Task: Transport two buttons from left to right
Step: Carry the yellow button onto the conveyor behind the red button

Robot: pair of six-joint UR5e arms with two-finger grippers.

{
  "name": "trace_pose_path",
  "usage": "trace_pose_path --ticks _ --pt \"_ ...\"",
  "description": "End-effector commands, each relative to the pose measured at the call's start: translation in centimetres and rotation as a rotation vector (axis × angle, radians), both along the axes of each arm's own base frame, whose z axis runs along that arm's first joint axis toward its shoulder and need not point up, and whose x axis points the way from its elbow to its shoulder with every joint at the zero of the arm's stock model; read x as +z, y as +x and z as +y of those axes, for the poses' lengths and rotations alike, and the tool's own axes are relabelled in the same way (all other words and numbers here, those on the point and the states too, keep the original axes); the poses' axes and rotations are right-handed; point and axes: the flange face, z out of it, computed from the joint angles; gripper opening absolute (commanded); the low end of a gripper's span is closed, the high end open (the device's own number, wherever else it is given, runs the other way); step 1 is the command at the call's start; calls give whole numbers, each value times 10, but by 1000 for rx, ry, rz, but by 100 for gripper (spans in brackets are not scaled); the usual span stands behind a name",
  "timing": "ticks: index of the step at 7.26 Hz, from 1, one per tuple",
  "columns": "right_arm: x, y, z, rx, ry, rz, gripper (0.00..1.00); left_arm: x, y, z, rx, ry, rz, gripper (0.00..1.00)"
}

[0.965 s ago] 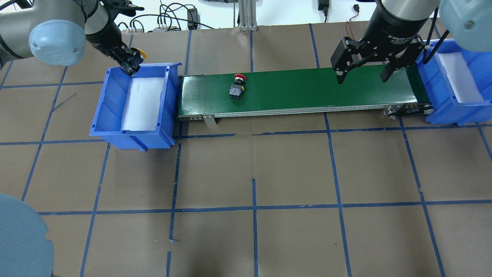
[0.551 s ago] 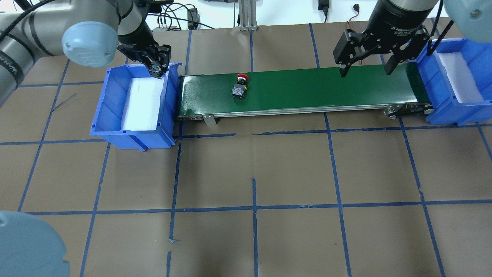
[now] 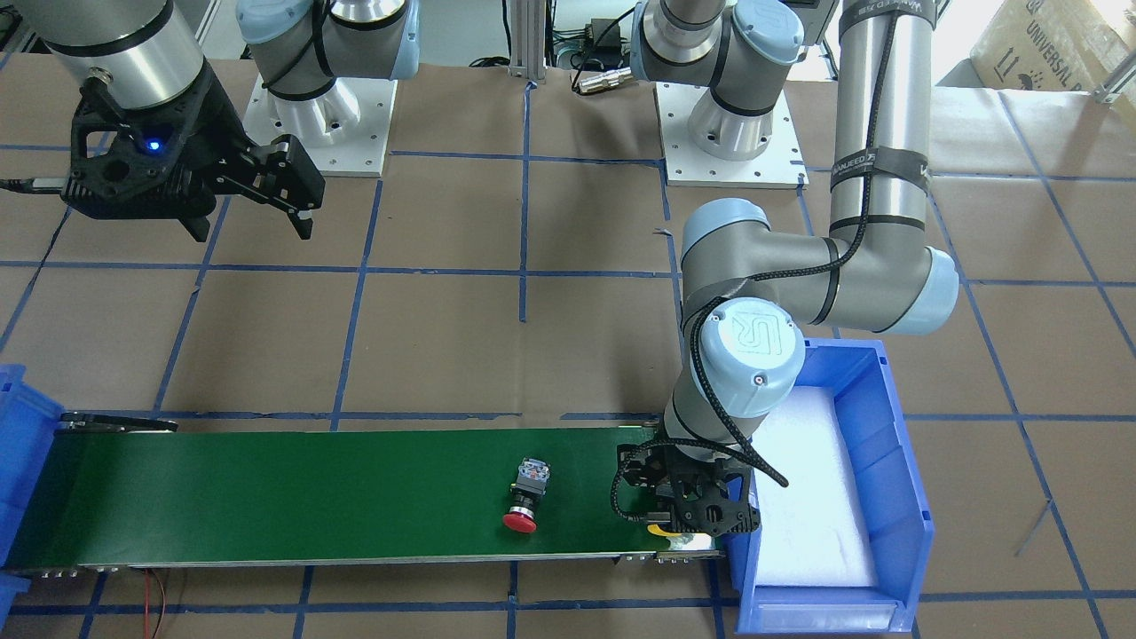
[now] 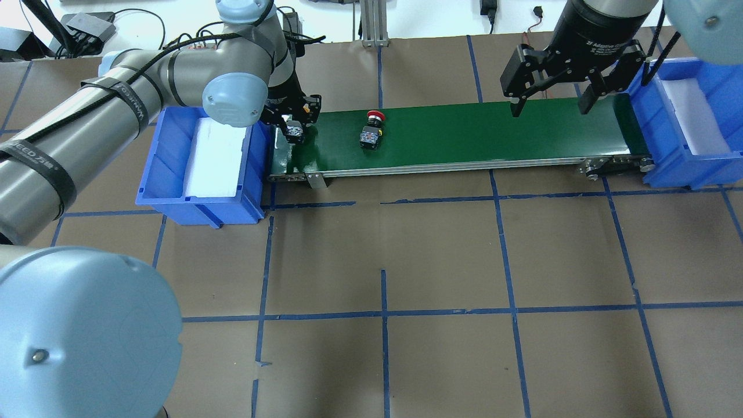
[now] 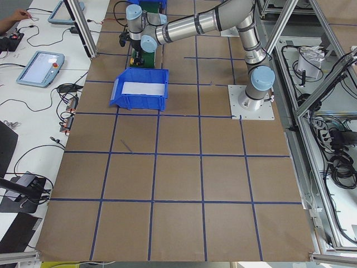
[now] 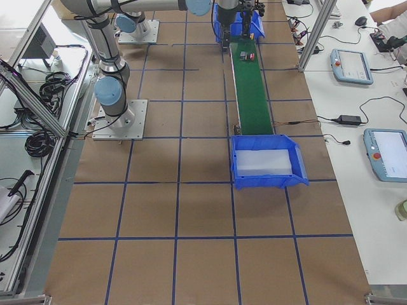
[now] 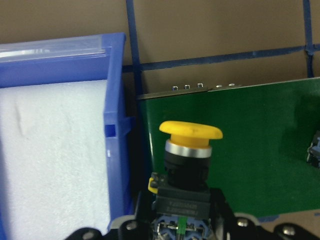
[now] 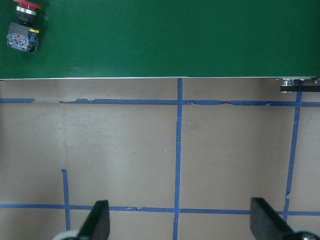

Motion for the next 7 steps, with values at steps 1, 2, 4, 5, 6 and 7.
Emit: trace_pose_path --ticks 1,2,4,5,6,7 --pt "-1 1 0 1 1 -4 100 -5 5 2 36 3 -2 99" --pt "-1 1 0 1 -2 -5 100 11 6 6 35 -9 -7 100" --pt "0 1 0 2 -4 -4 100 101 23 39 44 -30 -1 100" --pt "-2 1 -1 2 1 -4 100 156 36 72 18 -22 -4 100" --pt "-3 1 -1 2 2 -4 100 195 41 104 -82 -7 -13 100" --pt "-4 -1 -3 8 2 4 100 222 47 122 -139 -33 -17 100"
